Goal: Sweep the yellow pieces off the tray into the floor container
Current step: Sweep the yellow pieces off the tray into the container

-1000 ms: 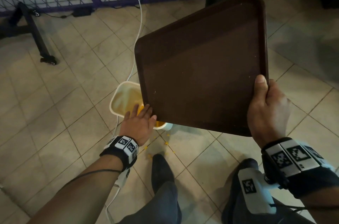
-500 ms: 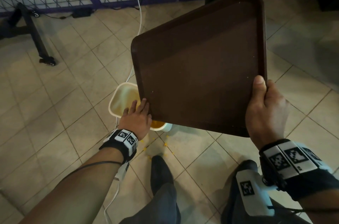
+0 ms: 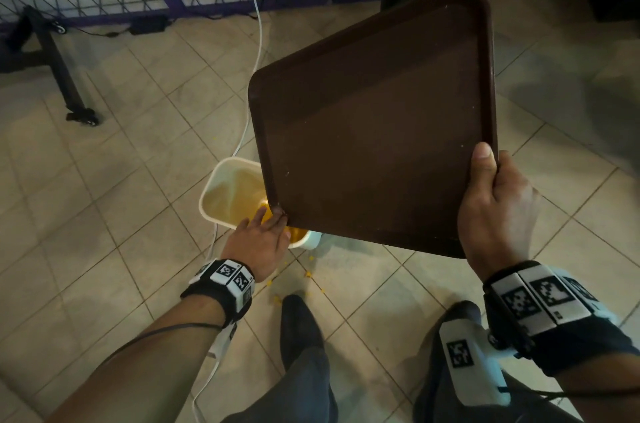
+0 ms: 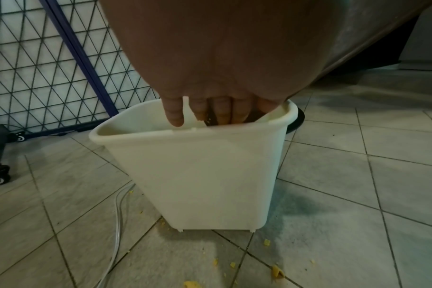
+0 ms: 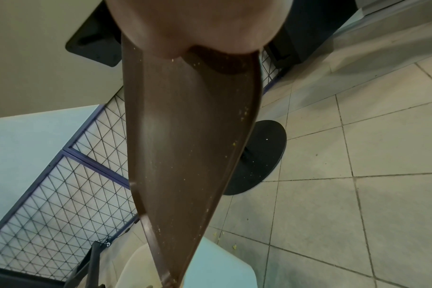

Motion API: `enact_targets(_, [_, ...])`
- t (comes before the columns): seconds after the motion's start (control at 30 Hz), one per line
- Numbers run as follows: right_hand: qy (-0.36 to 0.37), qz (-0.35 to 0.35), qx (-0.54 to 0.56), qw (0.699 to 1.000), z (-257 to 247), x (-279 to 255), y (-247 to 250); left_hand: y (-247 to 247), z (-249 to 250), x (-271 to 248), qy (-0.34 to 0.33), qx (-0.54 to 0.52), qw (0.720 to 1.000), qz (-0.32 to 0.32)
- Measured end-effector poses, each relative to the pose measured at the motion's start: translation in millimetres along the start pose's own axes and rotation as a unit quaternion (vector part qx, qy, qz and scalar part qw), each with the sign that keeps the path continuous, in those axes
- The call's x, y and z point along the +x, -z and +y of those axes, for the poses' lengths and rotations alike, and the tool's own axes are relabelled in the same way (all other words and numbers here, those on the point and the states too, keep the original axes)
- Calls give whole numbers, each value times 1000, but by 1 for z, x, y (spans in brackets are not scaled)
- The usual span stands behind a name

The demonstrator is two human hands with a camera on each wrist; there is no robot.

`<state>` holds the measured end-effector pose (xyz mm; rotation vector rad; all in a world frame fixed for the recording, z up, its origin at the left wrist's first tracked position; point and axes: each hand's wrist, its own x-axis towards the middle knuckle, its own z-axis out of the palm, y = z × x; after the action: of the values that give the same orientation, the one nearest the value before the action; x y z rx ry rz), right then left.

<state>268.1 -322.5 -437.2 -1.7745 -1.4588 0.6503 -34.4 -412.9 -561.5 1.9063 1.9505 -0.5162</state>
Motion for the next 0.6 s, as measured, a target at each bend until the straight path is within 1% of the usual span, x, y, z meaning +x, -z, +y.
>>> enact_targets(0.07, [4,3,-2,1000,1,0,2,4,-2,-6,0,6,998,66])
enact_targets(0.1, [8,3,-3,1000,2,0,2,6,-3,-7,8,7,996,85])
enact_targets(0.13, [11,3,-4,1000,2,0,2,7,-5,-7,16,9,996,89])
enact_targets(0.17, [12,3,-3,1000,1,0,1,6,-6,-6,24,8,997,78])
enact_targets(0.23, [9,2,4,1000,-1,0,0,2,-12,-2,27,15,999,36])
enact_targets(0.3, [10,-1,7,1000,-3,-1,0,-2,-12,-2,11,39,999,-9])
enact_targets(0.33, [13,-2,7,1000,-4,-1,0,-1,-10,-4,-1,48,999,-10])
enact_targets(0.4, [15,-5,3,1000,-4,-2,1,7,-7,-8,-3,50,998,27])
enact_targets(0.5, [13,-12,3,1000,-2,-3,1,22,-15,0,24,23,992,118])
enact_targets(0.57, [12,-12,4,1000,-3,-4,0,32,-22,13,41,10,986,158])
enact_targets(0.6, [13,-11,6,1000,-4,-3,0,36,-26,21,58,-3,984,166])
